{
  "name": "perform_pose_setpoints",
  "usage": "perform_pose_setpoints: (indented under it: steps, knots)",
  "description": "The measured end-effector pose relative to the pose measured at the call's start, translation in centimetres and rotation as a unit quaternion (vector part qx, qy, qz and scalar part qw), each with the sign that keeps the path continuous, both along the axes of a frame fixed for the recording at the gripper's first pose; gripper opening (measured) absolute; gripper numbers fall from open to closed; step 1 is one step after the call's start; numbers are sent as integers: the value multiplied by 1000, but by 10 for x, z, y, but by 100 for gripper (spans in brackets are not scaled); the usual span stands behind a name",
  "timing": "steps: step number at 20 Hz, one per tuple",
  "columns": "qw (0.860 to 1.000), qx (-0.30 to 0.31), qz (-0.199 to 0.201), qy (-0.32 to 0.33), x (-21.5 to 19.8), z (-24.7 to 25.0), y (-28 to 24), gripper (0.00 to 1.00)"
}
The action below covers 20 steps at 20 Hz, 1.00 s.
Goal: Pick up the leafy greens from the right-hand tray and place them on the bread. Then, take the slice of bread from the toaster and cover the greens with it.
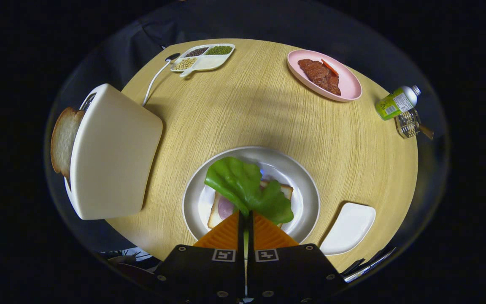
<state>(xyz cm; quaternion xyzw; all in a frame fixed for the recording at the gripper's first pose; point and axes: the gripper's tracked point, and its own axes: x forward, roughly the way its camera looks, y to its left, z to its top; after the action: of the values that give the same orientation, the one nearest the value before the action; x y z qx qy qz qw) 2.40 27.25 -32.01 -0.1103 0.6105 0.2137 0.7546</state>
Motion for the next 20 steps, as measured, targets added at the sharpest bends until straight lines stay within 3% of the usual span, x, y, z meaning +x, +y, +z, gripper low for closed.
perform_pose_setpoints:
  steps: [6,11,14,15,20]
  knots:
    - [1000,-2,-12,2,-2,-6,-2,16]
    - [1000,12,-26,-5,-2,7,-1,65]
    - [1000,11,-27,-2,-8,17,2,84]
    - [1000,8,-26,-5,-10,25,3,97]
    - [999,34,-31,-23,-15,77,28,99]
